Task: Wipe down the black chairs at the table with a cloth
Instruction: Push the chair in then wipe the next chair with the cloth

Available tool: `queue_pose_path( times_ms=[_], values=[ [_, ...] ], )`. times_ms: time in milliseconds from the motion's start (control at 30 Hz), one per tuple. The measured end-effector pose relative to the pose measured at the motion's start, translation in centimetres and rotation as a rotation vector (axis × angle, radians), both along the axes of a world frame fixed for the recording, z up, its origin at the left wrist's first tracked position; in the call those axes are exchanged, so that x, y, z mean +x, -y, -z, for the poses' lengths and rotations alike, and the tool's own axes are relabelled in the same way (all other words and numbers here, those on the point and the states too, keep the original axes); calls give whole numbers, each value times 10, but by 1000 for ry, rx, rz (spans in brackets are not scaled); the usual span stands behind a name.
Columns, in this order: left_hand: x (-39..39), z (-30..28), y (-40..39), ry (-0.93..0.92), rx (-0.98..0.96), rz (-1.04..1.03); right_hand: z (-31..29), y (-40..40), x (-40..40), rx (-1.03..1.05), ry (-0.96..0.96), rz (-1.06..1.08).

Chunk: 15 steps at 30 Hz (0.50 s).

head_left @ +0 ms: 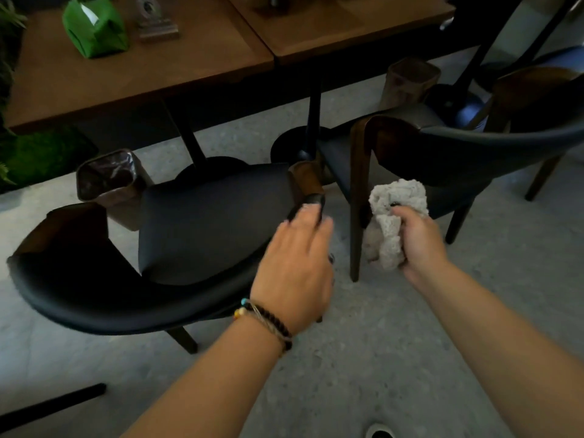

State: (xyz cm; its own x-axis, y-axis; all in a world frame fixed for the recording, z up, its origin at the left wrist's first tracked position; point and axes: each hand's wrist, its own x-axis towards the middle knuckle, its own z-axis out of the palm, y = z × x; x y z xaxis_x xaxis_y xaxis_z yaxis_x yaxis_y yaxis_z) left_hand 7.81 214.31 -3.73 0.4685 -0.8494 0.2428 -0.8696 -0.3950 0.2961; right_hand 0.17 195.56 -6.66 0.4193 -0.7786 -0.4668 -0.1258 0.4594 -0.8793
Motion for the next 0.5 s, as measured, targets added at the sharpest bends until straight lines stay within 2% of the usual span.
queue_pose_path(
  times_ms=[67, 167, 267, 400, 500],
  values=[
    [-17, 19, 8, 52, 62, 192, 14, 15, -8, 13, -28, -80],
    [-35, 50, 20, -111, 212, 191, 34, 31, -16, 43, -67, -177],
    [-37, 80, 32, -288, 237, -16, 55, 46, -18, 41, -106, -265],
    [-28, 125, 54, -650, 110, -407, 87, 60, -7, 51, -87, -358],
    [-22, 165, 70, -816, -4, -611, 114, 62, 13, 78, -82, -400]
  ],
)
